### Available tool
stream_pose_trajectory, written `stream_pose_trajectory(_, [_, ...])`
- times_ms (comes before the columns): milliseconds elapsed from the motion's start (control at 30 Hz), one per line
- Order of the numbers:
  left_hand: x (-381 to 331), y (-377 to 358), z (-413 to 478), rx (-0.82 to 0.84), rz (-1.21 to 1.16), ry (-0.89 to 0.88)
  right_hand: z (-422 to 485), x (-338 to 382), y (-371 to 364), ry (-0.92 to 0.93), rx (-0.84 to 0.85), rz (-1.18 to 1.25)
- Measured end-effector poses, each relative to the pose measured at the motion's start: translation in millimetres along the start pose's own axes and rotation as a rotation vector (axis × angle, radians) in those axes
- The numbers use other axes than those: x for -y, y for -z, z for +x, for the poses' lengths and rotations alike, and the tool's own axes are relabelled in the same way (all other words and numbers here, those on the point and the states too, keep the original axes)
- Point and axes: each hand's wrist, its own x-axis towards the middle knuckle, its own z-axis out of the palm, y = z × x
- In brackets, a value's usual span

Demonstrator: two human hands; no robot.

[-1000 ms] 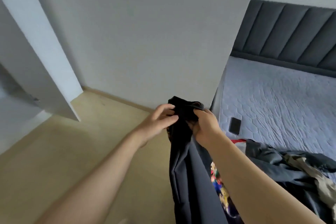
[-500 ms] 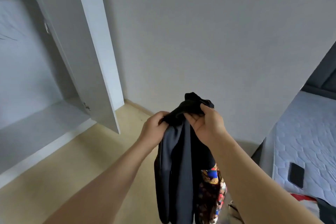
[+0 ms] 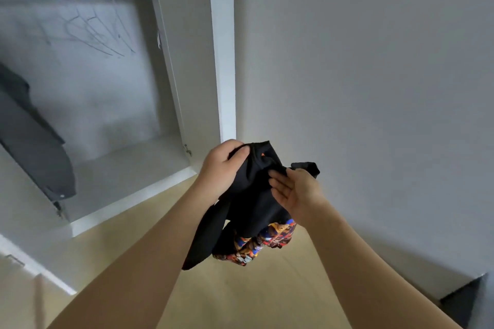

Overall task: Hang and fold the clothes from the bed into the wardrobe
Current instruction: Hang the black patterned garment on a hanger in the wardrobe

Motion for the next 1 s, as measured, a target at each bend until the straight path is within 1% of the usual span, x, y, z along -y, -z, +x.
stream_pose_trajectory(133, [4.8, 23.4, 9.3, -0.054, 0.095, -0.025, 20.0, -7.9, -23.8, -0.002, 0.059, -0.108])
stream_pose_trajectory(267, [17.1, 48.8, 23.2, -0.124, 0.135, 0.056, 37.1, -10.6, -52.7, 0.102, 0.104, -0.278])
stream_pose_trajectory(333, [23.6, 56.0, 30.8, -0.139, 0.143, 0.106, 45.2, -7.8, -66.1, 0.124, 0.179, -0.354])
stream_pose_trajectory(400, [30.6, 58.4, 38.0, -0.136, 0.142, 0.16, 55.8, -3.2, -76.1, 0.124, 0.292, -0.449])
stream_pose_trajectory(533, [35.6, 62.1, 55.1, -0.072, 0.128, 0.254, 84.0, 6.6, -99.4, 0.134, 0.49, -0.627])
stream_pose_trajectory(600, [33.7, 68.6, 66.7, -0.052, 0.127, 0.255, 99.0, 7.3, -112.5, 0.113, 0.561, -0.668])
stream_pose_trajectory(700, [35.9, 74.9, 86.0, -0.093, 0.128, 0.239, 124.4, 8.2, -123.8, 0.044, 0.666, -0.688])
stream_pose_trajectory(867, [41.8, 78.9, 115.8, -0.157, 0.2, 0.202, 166.7, 25.6, -137.5, 0.083, 0.767, -0.758])
stream_pose_trajectory(1000, [51.0, 78.2, 137.5, -0.241, 0.243, 0.199, 198.1, 35.7, -146.5, 0.068, 0.831, -0.798])
